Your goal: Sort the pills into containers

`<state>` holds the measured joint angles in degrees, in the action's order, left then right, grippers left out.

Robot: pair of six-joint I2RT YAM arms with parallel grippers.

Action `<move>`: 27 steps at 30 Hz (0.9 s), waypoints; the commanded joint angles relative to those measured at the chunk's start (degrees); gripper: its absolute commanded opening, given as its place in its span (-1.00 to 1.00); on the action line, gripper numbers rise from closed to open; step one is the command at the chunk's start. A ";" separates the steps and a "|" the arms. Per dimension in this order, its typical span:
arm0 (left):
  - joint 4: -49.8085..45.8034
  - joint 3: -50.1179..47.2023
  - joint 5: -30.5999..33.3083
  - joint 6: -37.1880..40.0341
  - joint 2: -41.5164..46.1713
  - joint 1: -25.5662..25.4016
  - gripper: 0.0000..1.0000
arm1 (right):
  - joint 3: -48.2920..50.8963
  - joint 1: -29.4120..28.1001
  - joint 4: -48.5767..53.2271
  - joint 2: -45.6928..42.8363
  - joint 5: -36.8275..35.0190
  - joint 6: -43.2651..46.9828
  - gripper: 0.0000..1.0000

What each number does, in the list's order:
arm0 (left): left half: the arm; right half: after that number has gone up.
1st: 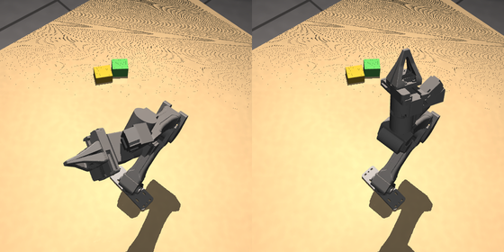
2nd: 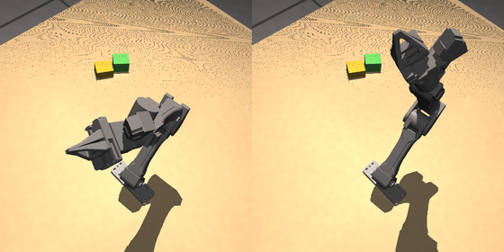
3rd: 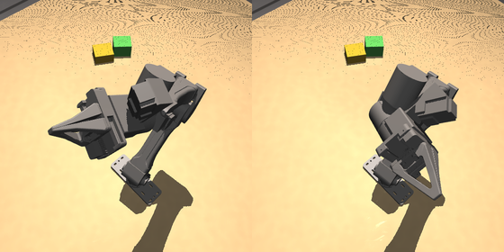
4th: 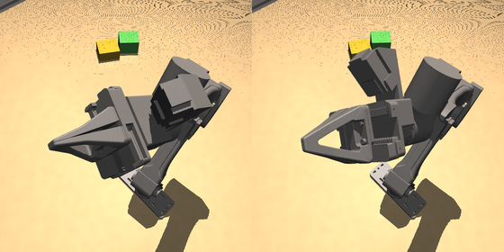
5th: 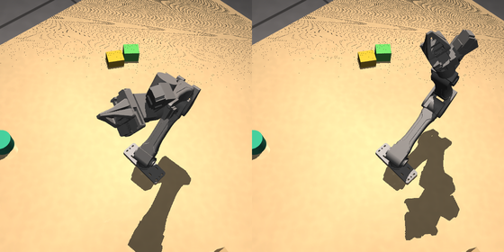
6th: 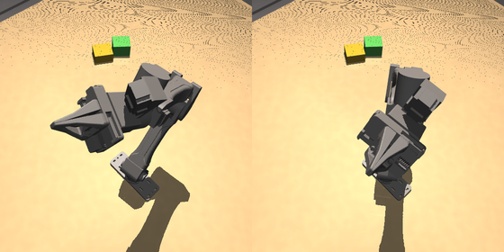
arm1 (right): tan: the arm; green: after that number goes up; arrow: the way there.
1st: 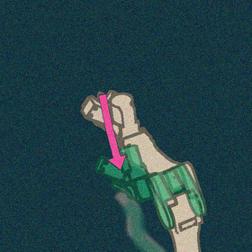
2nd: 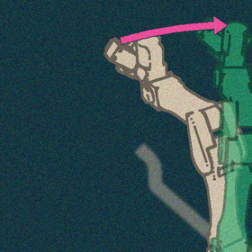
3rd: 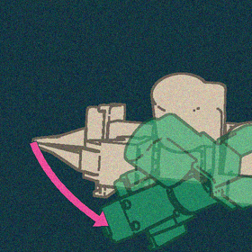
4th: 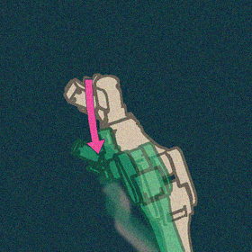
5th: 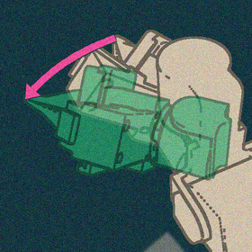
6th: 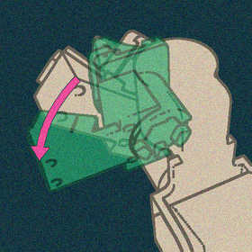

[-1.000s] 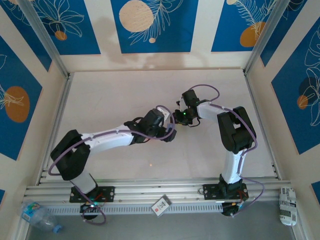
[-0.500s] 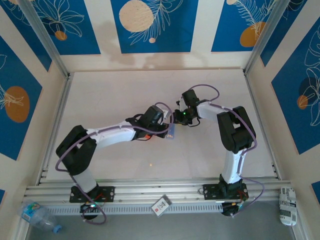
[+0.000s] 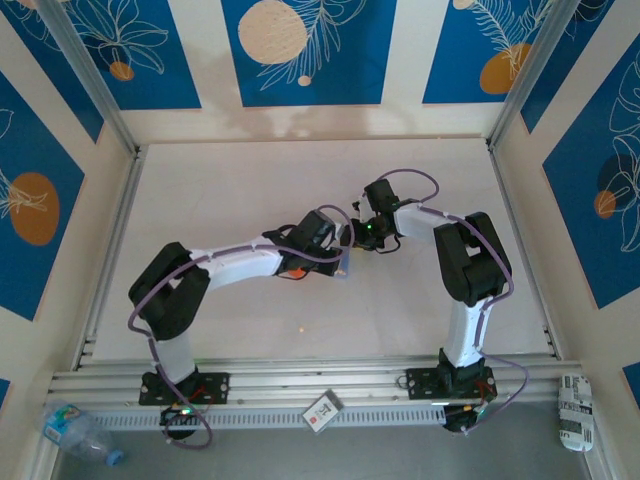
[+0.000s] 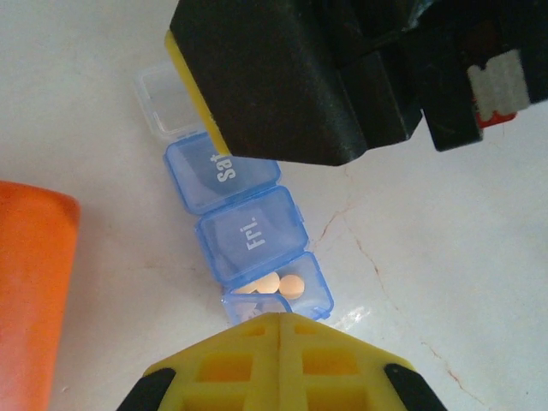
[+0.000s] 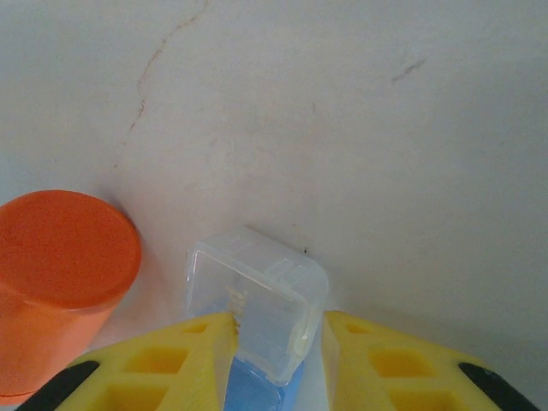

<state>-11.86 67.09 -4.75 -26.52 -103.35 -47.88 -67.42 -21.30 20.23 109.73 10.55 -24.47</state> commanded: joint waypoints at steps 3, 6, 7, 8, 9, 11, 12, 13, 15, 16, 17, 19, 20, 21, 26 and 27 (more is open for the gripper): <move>-0.65 2.14 -2.60 0.29 -1.47 0.23 -1.00 | 1.32 -0.48 2.53 4.66 -4.10 0.82 -0.32; -0.50 2.69 -3.20 0.07 -2.41 0.00 -1.00 | 1.19 -0.50 2.62 4.75 -4.13 0.90 -0.32; -0.43 2.74 -3.39 -0.02 -2.74 -0.11 -1.00 | 1.17 -0.51 2.67 4.78 -4.07 0.88 -0.32; -0.32 2.85 -3.71 -0.10 -3.19 -0.26 -1.00 | 1.15 -0.53 2.71 4.74 -3.96 0.96 -0.32; -0.21 2.87 -3.79 -0.22 -3.64 -0.36 -1.00 | 1.15 -0.52 2.79 4.79 -4.02 0.99 -0.32; 0.07 2.92 -3.86 -0.29 -4.50 -0.68 -1.00 | 1.16 -0.50 2.80 4.74 -4.13 1.07 -0.32; 0.28 2.96 -3.90 -0.36 -4.89 -0.81 -1.00 | 1.22 -0.52 2.84 4.78 -4.11 1.03 -0.32; 0.28 3.05 -3.93 -0.28 -5.24 -0.90 -1.00 | 1.26 -0.50 2.84 4.79 -4.13 1.13 -0.32; 0.32 3.22 -3.95 -0.25 -6.01 -1.12 -1.00 | 1.24 -0.54 2.85 4.74 -4.01 1.17 -0.32; 0.35 3.23 -3.93 -0.28 -6.24 -1.16 -1.00 | 1.24 -0.50 2.92 4.71 -3.98 1.18 -0.32; 0.43 3.24 -3.90 -0.14 -6.54 -1.24 -1.00 | 1.24 -0.54 2.89 4.73 -3.98 1.16 -0.32; 0.53 3.33 -3.73 -0.12 -6.95 -1.34 -1.00 | 1.23 -0.59 2.89 4.79 -3.93 1.18 -0.32; 0.66 3.35 -3.68 -0.11 -7.08 -1.44 -1.00 | 1.26 -0.62 2.89 4.71 -3.93 1.16 -0.32; 0.68 3.52 -3.66 -0.09 -7.34 -1.43 -1.00 | 1.23 -0.63 2.89 4.74 -3.93 1.22 -0.32; 0.67 3.97 -3.93 0.09 -7.92 -1.89 -1.00 | 1.24 -0.77 2.80 4.95 -3.93 1.16 -0.32; 0.64 4.08 -3.95 0.16 -8.08 -2.02 -1.00 | 1.24 -0.83 2.82 4.95 -3.91 1.26 -0.32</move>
<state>-11.18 69.84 -7.49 -26.55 -109.82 -48.90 -67.53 -21.28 20.23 109.86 10.76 -24.45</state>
